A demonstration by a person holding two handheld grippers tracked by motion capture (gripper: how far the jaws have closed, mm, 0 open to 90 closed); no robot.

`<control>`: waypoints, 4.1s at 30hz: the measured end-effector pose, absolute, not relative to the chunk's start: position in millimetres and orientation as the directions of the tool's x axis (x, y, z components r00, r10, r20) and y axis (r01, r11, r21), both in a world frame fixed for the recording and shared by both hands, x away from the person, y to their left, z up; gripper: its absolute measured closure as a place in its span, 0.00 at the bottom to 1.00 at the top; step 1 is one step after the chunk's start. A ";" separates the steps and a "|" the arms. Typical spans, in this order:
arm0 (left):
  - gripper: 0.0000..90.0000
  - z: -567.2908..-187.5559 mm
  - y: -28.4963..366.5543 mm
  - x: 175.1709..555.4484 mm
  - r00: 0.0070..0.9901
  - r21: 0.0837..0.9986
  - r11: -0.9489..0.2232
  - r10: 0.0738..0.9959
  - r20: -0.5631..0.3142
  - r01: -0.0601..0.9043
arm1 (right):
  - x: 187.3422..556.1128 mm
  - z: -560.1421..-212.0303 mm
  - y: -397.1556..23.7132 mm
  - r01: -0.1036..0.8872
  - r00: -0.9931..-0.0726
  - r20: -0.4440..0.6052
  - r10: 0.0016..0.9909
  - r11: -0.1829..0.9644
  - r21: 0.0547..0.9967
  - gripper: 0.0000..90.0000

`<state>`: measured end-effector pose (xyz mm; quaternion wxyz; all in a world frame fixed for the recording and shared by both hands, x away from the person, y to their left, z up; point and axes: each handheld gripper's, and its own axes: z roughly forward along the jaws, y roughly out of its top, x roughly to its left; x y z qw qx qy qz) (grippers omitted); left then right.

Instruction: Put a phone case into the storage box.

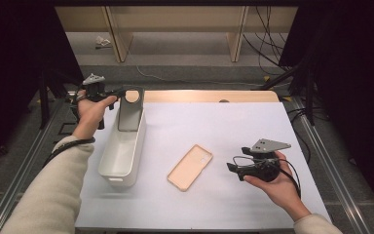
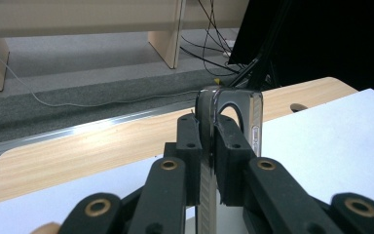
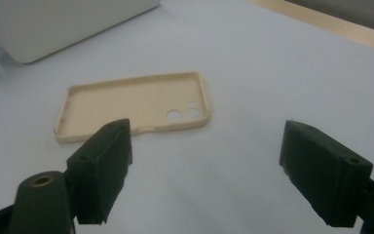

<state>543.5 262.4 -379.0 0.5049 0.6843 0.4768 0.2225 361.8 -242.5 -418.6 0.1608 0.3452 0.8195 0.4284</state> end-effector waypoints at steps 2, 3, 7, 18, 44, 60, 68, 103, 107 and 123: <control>0.91 -380.7 262.7 544.0 0.443 0.902 -0.032 0.878 -0.180 0.430 | 361.8 -418.6 -242.6 0.429 -0.710 0.033 0.703 0.394 0.813 0.23; 0.91 -381.1 262.9 544.1 0.441 0.902 -0.031 0.879 -0.180 0.431 | 361.9 -418.6 -242.7 0.428 -0.710 0.033 0.704 0.394 0.813 0.23; 0.91 -383.6 263.9 544.6 0.436 0.899 -0.028 0.881 -0.184 0.436 | 361.9 -418.7 -242.7 0.429 -0.710 0.033 0.703 0.395 0.813 0.23; 0.91 -390.6 265.7 546.3 0.429 0.895 -0.018 0.882 -0.196 0.447 | 362.3 -419.1 -242.6 0.429 -0.711 0.033 0.702 0.396 0.812 0.23; 0.86 -396.9 266.2 549.1 0.388 0.880 -0.084 0.914 -0.119 0.467 | 362.4 -419.3 -242.6 0.429 -0.713 0.034 0.701 0.397 0.811 0.23; 0.83 -397.1 264.5 549.9 0.353 0.867 -0.137 0.934 -0.048 0.479 | 362.4 -419.4 -242.6 0.429 -0.713 0.033 0.700 0.399 0.811 0.23; 0.61 -392.9 262.3 547.1 0.339 0.859 -0.164 0.941 -0.012 0.485 | 362.3 -419.2 -242.6 0.428 -0.714 0.033 0.700 0.399 0.811 0.23; 0.00 -381.2 217.2 402.5 0.544 0.894 -0.221 0.839 -0.030 0.389 | 362.7 -418.3 -240.1 0.427 -0.714 0.031 0.700 0.400 0.811 0.22; 0.00 -390.1 214.8 384.9 0.556 0.899 -0.237 0.831 -0.009 0.369 | 363.3 -418.5 -239.0 0.430 -0.712 0.034 0.701 0.397 0.811 0.22; 0.02 -412.1 204.7 338.5 0.602 0.915 -0.247 0.798 0.007 0.318 | 367.0 -416.3 -232.8 0.419 -0.722 0.035 0.691 0.396 0.817 0.22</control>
